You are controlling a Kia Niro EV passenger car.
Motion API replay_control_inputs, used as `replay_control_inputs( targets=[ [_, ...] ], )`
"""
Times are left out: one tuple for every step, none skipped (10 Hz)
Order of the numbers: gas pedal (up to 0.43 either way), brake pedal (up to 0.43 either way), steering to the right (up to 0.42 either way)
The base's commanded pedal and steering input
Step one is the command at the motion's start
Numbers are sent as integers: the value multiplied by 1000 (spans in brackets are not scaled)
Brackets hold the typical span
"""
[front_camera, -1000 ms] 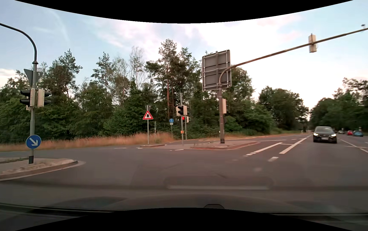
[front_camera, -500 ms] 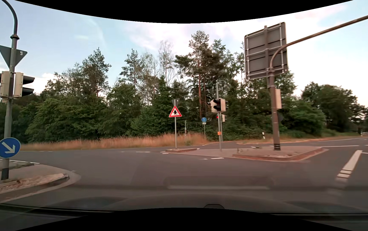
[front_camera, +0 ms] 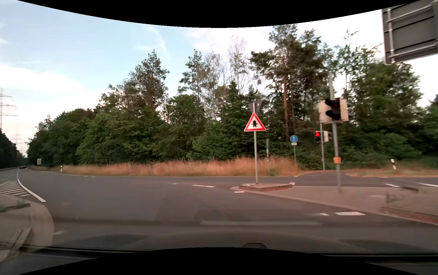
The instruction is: Follow the waypoints while adhering to traffic rules and regulations
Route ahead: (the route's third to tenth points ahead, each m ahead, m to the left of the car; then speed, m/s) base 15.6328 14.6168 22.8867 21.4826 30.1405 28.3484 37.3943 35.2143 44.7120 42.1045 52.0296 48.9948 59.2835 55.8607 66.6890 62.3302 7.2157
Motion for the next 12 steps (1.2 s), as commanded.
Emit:
replay_control_inputs(
  targets=[
    [118, 0, -258],
    [130, 0, -263],
    [130, 0, -264],
    [130, 0, -265],
    [138, 0, -264],
    [138, 0, -264],
    [138, 0, -265],
    [150, 0, -264],
    [150, 0, -264],
    [150, 0, -263],
    [150, 0, -259],
    [150, 0, -252]
  ],
)
